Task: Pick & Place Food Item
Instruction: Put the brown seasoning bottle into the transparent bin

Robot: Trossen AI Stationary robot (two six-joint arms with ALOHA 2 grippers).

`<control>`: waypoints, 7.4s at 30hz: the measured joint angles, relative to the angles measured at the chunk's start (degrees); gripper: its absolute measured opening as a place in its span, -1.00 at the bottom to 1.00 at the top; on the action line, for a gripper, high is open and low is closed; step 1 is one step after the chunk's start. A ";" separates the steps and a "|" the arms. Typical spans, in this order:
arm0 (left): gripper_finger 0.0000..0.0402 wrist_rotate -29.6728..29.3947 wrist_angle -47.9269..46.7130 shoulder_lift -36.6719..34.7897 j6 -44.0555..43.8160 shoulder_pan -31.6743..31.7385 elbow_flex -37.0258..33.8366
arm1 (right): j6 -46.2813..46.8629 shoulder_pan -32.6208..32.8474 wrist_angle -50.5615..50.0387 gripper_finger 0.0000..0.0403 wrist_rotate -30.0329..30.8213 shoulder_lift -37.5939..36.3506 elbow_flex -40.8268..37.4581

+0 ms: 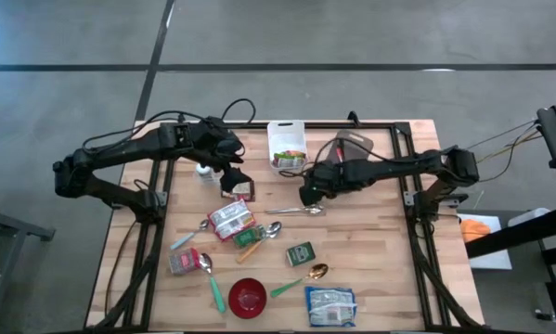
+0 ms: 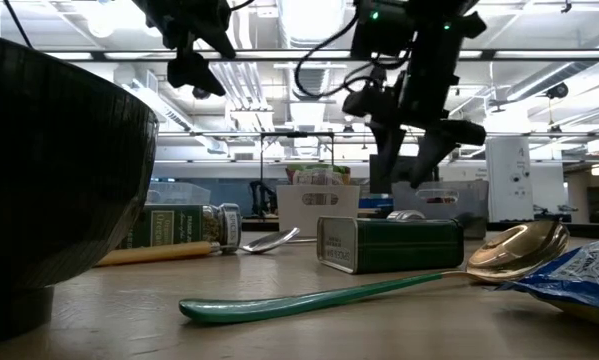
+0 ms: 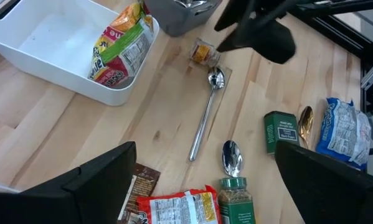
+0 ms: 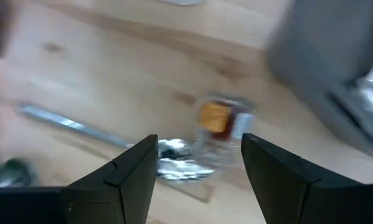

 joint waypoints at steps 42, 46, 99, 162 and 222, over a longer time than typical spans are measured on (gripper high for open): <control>0.93 0.63 -0.31 0.00 -2.28 -1.11 0.00 | 4.15 -3.41 -1.04 0.13 -3.26 11.26 2.53; 0.93 0.63 -0.42 -0.01 -2.28 -1.11 0.00 | 3.89 -3.43 -0.48 0.13 -3.85 12.42 2.53; 0.93 -11.68 8.29 -0.02 -7.98 -8.07 0.07 | 6.43 -2.01 28.09 -0.09 10.31 -9.95 3.05; 0.83 -55.07 53.78 13.47 8.10 -22.55 0.31 | 7.18 -4.99 58.67 -0.09 -4.87 -10.13 3.13; -0.55 -52.57 52.10 12.39 3.54 -22.91 2.25 | 4.33 -5.20 58.00 -0.09 -0.56 -9.96 3.01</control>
